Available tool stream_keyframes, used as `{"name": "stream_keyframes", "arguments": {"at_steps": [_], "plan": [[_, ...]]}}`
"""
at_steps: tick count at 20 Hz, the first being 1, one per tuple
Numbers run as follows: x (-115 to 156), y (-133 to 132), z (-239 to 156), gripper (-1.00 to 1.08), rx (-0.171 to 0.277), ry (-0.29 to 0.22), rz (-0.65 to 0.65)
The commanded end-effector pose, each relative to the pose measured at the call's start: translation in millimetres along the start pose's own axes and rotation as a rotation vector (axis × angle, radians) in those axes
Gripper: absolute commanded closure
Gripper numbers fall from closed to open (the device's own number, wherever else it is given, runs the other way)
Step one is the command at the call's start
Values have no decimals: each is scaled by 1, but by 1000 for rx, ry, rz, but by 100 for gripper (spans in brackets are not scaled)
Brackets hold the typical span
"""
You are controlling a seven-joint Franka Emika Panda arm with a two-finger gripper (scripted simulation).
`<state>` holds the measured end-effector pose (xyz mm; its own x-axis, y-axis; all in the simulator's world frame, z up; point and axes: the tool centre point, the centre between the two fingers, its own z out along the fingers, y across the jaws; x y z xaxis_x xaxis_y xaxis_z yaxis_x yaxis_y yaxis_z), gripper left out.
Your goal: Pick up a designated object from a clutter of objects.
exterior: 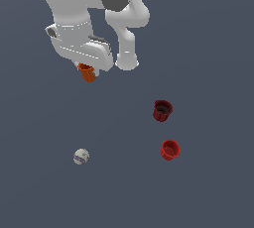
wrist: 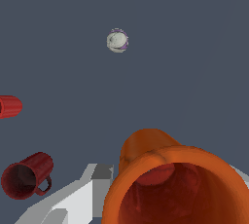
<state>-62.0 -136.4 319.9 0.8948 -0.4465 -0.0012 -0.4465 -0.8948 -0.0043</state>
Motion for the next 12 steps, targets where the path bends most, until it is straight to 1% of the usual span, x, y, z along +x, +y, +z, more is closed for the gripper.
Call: {"name": "stream_keyframes", "arguments": {"at_steps": [1,6,12], "plan": [[5,20,-25,108,0,0,0],[15,54,-68,108,-2,0,0],[24,82,-104,108,-4,1,-1]]}}
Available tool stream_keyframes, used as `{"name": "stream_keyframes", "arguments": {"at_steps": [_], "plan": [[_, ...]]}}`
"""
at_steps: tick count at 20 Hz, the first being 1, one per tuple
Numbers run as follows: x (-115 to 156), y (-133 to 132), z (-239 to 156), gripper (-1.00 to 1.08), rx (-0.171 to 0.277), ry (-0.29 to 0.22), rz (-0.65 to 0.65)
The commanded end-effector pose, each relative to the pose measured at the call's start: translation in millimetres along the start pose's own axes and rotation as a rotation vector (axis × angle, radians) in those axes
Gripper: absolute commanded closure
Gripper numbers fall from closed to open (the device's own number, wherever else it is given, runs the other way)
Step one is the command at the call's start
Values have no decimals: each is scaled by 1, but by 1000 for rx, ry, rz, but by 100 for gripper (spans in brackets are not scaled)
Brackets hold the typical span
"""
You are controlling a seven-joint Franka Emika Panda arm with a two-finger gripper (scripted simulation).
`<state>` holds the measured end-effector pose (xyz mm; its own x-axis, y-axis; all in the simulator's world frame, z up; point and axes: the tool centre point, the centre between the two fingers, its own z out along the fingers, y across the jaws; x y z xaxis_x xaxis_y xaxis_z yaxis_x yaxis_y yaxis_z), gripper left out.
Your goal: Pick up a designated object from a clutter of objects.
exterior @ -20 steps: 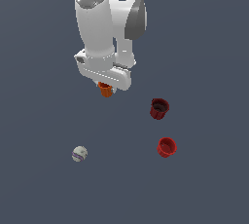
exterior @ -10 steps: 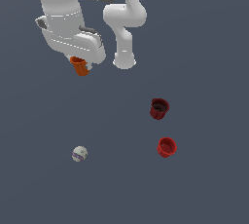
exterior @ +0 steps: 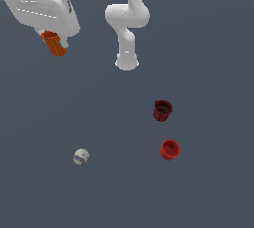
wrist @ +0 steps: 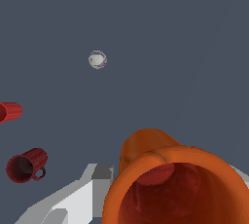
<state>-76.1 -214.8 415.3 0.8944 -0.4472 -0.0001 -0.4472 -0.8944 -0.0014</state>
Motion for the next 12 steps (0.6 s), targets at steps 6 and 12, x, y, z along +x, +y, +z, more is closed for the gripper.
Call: {"name": "stream_keyframes", "arguments": {"at_steps": [6,12], "plan": [[8,21,-28,108,-1,0,-2],[11,25,-33,108,-1,0,-2]]}}
